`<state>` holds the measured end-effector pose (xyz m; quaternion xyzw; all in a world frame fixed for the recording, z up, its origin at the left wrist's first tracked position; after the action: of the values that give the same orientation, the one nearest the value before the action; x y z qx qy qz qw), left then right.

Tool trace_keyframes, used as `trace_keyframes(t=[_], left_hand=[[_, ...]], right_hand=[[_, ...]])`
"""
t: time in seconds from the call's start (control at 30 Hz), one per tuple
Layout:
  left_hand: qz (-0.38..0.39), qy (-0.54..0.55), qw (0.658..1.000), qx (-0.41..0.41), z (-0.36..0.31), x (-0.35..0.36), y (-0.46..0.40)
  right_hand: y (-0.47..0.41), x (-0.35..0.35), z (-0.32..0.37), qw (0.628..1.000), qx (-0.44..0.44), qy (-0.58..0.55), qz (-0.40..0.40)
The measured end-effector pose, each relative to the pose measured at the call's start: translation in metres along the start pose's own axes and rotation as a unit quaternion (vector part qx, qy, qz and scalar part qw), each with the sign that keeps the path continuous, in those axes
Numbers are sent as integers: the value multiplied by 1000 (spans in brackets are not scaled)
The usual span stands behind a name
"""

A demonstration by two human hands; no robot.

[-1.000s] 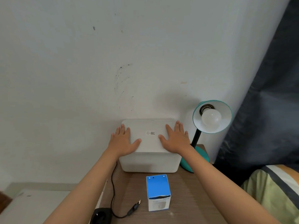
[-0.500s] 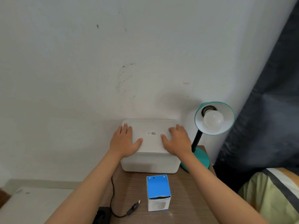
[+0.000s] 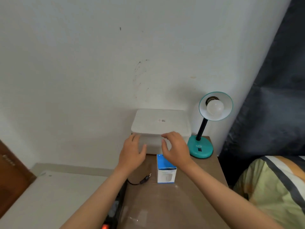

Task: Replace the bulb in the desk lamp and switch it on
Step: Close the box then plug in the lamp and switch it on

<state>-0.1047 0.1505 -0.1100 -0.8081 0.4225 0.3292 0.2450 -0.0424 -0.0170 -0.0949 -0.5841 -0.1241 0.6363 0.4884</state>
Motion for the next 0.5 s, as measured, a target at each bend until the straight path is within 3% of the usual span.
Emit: trace_keyframes(t=[0.1,0.2,0.33,0.5], left_hand=[[-8,-9,999,-44,36,1,44],[-17,-33,994,-103,67,0,85],[-19,-71,983,-167,102,-1,123],[-18,-21,984,-176,117,1,135]], right_hand=[[31,8,40,998,-44,-40,-5],[61,28,67,993,-56,-93,52],[95,58,83,985,-32,-88,146],[102,82,76,979,33,-36,199]])
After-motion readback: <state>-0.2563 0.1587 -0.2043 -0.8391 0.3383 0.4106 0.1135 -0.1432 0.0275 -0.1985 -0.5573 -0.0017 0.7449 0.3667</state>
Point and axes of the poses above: each hand's wrist, its own y-axis away from the middle knuckle, its own x-axis out of the palm, z = x × y, the point moved 2 cm from there along -y, towards the middle knuckle, and after that the axes turned 15 degrees about -x, right-handed, at the moved point
